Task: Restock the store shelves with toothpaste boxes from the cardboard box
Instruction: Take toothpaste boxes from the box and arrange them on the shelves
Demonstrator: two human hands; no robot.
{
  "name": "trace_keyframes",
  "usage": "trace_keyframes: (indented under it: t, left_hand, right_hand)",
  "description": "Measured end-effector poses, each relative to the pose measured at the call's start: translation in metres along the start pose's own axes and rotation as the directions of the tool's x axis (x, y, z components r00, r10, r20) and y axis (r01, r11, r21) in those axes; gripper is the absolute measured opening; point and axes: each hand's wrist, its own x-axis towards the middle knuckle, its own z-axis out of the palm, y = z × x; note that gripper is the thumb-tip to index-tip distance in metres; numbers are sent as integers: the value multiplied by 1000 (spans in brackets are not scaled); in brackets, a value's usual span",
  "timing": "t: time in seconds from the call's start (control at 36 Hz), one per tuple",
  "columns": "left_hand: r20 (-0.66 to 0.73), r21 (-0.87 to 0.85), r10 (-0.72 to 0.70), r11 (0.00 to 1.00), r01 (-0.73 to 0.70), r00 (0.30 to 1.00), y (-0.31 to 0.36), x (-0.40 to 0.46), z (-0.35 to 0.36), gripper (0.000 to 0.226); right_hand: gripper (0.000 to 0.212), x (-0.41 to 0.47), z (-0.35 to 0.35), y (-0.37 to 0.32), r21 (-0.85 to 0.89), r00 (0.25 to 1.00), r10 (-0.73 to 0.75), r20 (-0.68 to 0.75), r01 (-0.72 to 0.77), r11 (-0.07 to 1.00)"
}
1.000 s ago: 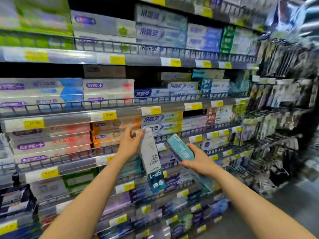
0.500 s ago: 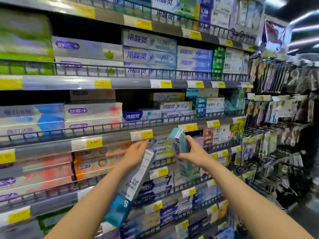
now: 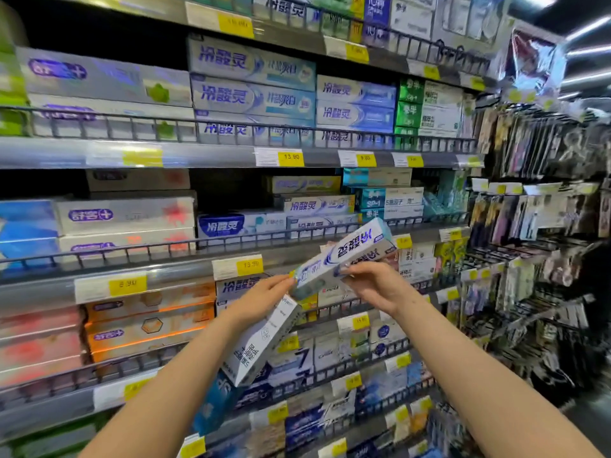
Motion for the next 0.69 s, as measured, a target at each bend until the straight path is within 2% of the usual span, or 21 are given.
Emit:
trace_keyframes:
  t: [0.08,0.17,0.22,0.25,0.33,0.36,0.42,0.47,0.61,0.69]
  left_hand:
    - [-8,-50,-12,999,12,1000,8,7,13,48]
    - [-78,-125,-37,992,27,996,17,13,25,51]
    - [-134,-197,-47,980,20,990,24,17,34,50]
    - [-154,-224,-54,974,19,987,28,20,39,45]
    - [-177,-254,-79,967,32,981,39,25,57,11]
    - [-179,-264,-67,964,18,982,43,26,63,12]
    - [-192,-271,-70,962,16,979,43,27,75,16]
    - [-202,-246,-91,969,39,975,39,29,83,9]
    - [-235,-182,-70,983,27,969,41,31,84,35]
    - [-240,-114,-45,993,17,970,47,25,78,40]
  right_hand:
    - [35,2,-9,-8,90,999,7,50,-12,996]
    - [35,5,-22,-17,128,999,35,40,-40,991]
    - [26,10,-33,-22,144,996,56,72,-66,987]
    - [17,11,-38,-25,144,993,59,102,-74,987]
    - [10,16,-53,-32,142,990,77,118,-94,985]
    - [9,17,-57,-34,138,993,79,90,-91,986]
    - [9,20,-63,-36,73,997,67,34,-69,995]
    - [8,22,-70,-37,-81,999,48,0,-48,996]
    - [8,25,-86,-50,-358,998,-41,-41,23,933]
    - [20,27,-92,-55,-483,994,-95,-47,60,873]
